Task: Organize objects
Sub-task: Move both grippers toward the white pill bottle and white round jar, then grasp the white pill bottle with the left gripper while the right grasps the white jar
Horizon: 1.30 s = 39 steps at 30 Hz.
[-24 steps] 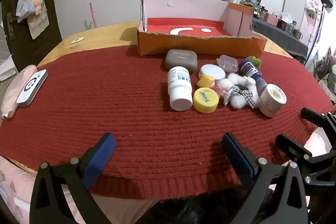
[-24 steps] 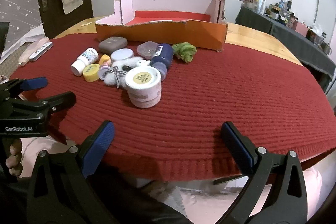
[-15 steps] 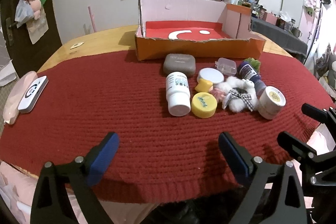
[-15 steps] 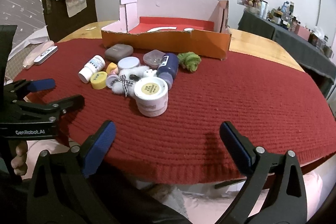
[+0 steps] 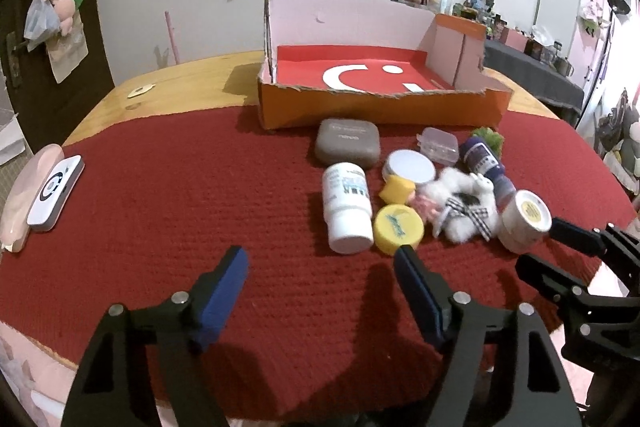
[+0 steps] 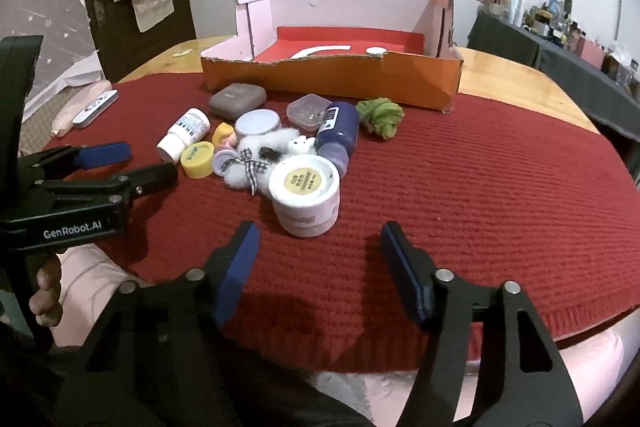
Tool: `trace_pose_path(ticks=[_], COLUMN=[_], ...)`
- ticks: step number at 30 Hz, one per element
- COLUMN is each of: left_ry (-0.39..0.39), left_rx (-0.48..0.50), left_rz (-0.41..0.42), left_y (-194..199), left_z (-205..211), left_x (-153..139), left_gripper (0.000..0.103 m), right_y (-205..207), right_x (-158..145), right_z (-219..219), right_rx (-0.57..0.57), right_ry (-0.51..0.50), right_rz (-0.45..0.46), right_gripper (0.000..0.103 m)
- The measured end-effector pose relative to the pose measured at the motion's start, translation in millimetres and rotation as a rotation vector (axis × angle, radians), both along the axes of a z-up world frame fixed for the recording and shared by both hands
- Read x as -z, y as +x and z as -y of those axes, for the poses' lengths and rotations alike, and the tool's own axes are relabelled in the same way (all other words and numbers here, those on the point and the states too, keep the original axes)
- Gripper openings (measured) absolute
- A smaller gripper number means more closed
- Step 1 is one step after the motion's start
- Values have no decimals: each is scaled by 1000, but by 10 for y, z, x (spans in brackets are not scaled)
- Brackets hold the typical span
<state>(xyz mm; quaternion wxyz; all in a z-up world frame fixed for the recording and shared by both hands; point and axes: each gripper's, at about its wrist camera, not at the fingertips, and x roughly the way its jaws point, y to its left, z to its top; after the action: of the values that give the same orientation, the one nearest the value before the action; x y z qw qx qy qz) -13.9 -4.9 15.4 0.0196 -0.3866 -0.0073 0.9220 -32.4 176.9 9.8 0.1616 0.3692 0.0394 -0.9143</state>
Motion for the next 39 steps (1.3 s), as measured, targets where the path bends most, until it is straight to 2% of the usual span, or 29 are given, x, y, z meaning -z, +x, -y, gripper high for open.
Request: trace_pose_path(ticks=[8,14,18,30,33,35,36,39], left_ry=[5,9,24,18,10,15,17,25], left_rx=[4,-10,-8,-10,-6,3,7,14], left_rz=[2,-3,12,25,19,16,15,15], left_y=[-114,-205,-305,-569,-585,-589,-587,-568], left_z=[27,75,109,76,49,43,41,48], left_x=[7,-7,9,51,53,45,38,28], left_gripper=[74,74,70,65,57,44,33,31], right_y=[-111,-189,-225,-302,-312,-312,-311,-308], right_x=[7,0,-4,-1,0,-3,-6,-18], right_z=[35,36,63,60,46,36,33,30], right_rx=[-13,-21,-31,-42,-45,-48,-49,-52], right_ry=[-24,-39,-40,-61,-72,-77,-78,-81], right_rz=[19,33,36,46,46,47,48,48], right_gripper=[51,41,37,35,35,35,35,35])
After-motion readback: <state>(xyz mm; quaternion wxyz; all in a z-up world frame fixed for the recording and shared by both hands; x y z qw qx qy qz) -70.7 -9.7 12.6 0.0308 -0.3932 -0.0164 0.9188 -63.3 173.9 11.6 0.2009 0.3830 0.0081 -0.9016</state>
